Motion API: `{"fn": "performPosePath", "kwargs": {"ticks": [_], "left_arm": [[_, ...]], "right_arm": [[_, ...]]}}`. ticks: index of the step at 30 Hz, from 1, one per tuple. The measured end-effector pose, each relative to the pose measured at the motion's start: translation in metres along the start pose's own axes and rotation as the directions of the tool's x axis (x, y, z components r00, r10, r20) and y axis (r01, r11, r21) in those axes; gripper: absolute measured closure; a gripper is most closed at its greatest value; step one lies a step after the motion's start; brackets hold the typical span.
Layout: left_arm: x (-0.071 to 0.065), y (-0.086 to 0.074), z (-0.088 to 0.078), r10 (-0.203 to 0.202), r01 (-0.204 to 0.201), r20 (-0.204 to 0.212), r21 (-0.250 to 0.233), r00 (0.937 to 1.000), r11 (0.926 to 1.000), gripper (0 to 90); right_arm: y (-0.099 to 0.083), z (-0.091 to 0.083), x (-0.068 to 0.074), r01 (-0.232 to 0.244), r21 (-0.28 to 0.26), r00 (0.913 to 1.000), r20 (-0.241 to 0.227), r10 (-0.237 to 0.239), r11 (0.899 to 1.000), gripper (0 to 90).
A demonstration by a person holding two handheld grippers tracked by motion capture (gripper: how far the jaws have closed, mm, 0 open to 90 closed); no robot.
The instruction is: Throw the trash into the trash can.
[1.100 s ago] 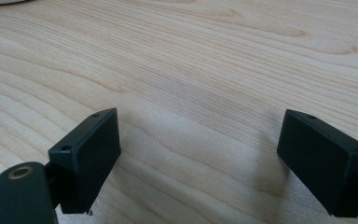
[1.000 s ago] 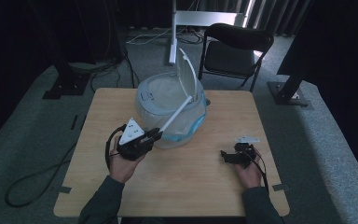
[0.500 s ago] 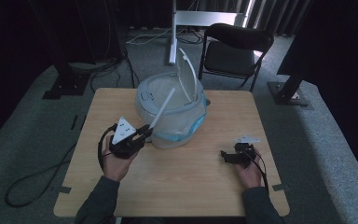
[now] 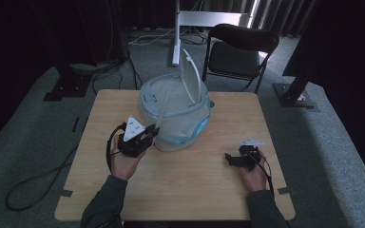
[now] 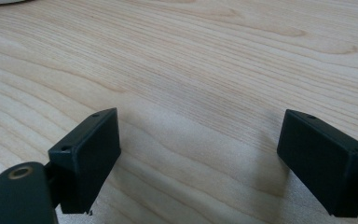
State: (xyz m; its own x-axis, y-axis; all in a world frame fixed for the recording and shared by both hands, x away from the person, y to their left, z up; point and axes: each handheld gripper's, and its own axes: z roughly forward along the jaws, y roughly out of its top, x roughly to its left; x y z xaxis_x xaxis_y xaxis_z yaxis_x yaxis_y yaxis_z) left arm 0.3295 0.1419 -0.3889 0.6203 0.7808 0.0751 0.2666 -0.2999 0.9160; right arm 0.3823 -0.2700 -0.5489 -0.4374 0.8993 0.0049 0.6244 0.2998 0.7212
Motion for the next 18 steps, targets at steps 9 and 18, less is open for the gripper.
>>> {"fn": "performPosePath", "kwargs": {"ticks": [9, 18], "left_arm": [[0.0, 0.003, 0.006, 0.0, 0.0, 0.005, 0.003, 1.0, 1.0, 78.7], [0.004, 0.014, -0.013, -0.011, 0.012, 0.021, -0.061, 0.9997, 0.9981, 78.8]], "right_arm": [[0.0, 0.0, 0.0, 0.001, 0.001, 1.0, 0.0, -0.001, 1.0, 12.1], [0.0, 0.0, 0.0, -0.003, 0.001, 1.0, 0.0, 0.003, 1.0, 12.1]]}}
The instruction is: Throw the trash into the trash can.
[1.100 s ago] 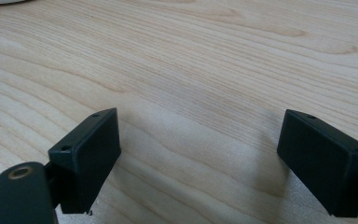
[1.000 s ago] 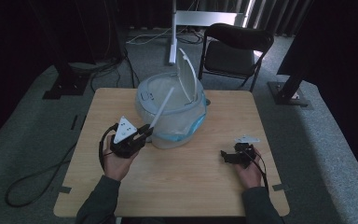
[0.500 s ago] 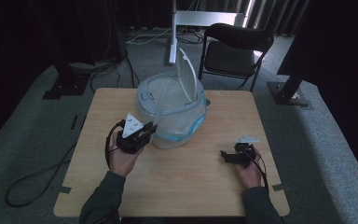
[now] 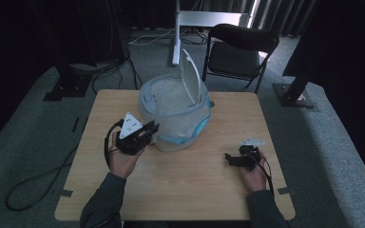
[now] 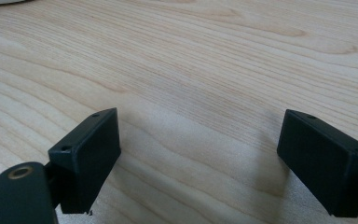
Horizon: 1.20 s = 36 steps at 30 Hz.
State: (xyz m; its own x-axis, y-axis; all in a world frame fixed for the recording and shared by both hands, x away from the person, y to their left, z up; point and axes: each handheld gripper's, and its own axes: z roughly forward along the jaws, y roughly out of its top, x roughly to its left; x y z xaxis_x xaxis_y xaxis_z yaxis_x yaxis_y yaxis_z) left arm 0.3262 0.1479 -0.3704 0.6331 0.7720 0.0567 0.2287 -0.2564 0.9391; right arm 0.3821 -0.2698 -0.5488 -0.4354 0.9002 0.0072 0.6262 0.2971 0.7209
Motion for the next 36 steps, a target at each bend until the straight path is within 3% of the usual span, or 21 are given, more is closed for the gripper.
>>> {"fn": "performPosePath", "kwargs": {"ticks": [36], "left_arm": [[0.017, 0.06, -0.007, -0.004, 0.008, 0.039, -0.101, 0.9992, 0.9948, 78.7]], "right_arm": [[0.0, 0.0, 0.0, 0.004, 0.0, 1.0, 0.0, -0.004, 1.0, 12.1]]}}
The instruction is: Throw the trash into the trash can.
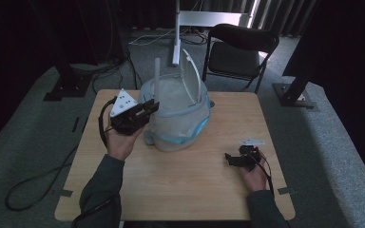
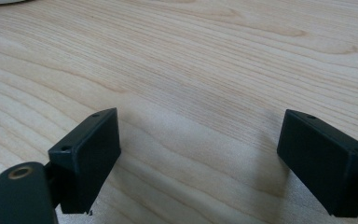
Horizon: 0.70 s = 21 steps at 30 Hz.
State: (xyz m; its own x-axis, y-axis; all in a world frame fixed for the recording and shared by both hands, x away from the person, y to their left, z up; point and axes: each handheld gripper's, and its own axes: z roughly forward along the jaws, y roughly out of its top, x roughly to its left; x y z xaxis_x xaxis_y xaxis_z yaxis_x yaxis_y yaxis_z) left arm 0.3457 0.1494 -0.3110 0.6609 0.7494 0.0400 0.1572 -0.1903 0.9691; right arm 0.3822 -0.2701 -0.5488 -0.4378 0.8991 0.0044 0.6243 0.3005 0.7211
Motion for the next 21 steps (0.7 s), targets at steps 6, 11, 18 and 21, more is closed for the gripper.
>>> {"fn": "performPosePath", "kwargs": {"ticks": [6, 11, 18, 21], "left_arm": [[0.003, 0.008, -0.003, -0.009, 0.01, 0.023, -0.018, 0.9997, 0.9998, 78.8], [0.003, 0.017, -0.003, -0.011, 0.012, 0.032, -0.04, 0.9994, 0.9991, 78.7], [0.006, 0.027, 0.004, -0.013, 0.015, 0.033, -0.048, 0.9994, 0.9987, 78.7], [0.007, 0.031, 0.009, -0.015, 0.016, 0.032, -0.052, 0.9994, 0.9985, 78.7]], "right_arm": [[0.0, 0.0, 0.0, 0.0, 0.0, 1.0, 0.0, 0.0, 1.0, 12.1], [0.0, 0.0, 0.0, 0.0, 0.0, 1.0, 0.0, 0.0, 1.0, 12.1], [0.0, 0.0, 0.0, -0.001, 0.001, 1.0, 0.0, 0.001, 1.0, 12.1], [0.0, 0.0, 0.0, -0.001, 0.001, 1.0, 0.0, 0.001, 1.0, 12.1]]}}
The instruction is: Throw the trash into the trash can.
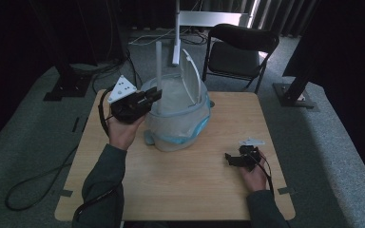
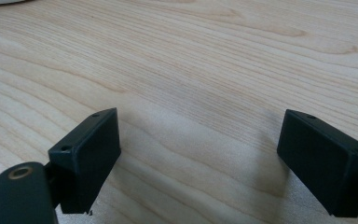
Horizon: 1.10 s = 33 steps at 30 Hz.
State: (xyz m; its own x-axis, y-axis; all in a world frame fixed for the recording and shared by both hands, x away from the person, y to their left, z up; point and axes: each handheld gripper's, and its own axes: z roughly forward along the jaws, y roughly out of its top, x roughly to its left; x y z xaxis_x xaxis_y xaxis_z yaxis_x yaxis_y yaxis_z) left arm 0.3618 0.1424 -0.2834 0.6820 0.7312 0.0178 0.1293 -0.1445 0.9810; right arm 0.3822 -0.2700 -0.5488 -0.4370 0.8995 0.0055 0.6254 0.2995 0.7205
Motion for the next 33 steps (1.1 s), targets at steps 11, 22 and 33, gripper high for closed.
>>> {"fn": "performPosePath", "kwargs": {"ticks": [11, 22, 33], "left_arm": [[0.006, 0.006, 0.023, 0.008, -0.008, 0.002, -0.003, 1.0, 1.0, 78.7], [0.008, -0.007, 0.048, 0.053, -0.052, -0.018, 0.051, 0.9984, 0.9974, 78.6], [0.009, -0.018, 0.058, 0.062, -0.061, -0.013, 0.096, 0.998, 0.9935, 77.2]], "right_arm": [[0.0, 0.0, 0.0, -0.002, 0.0, 1.0, 0.0, 0.002, 1.0, 12.1], [0.0, 0.0, 0.0, -0.001, -0.001, 1.0, 0.0, 0.001, 1.0, 12.1], [0.0, 0.0, 0.0, -0.001, -0.001, 1.0, 0.0, 0.001, 1.0, 12.1]]}}
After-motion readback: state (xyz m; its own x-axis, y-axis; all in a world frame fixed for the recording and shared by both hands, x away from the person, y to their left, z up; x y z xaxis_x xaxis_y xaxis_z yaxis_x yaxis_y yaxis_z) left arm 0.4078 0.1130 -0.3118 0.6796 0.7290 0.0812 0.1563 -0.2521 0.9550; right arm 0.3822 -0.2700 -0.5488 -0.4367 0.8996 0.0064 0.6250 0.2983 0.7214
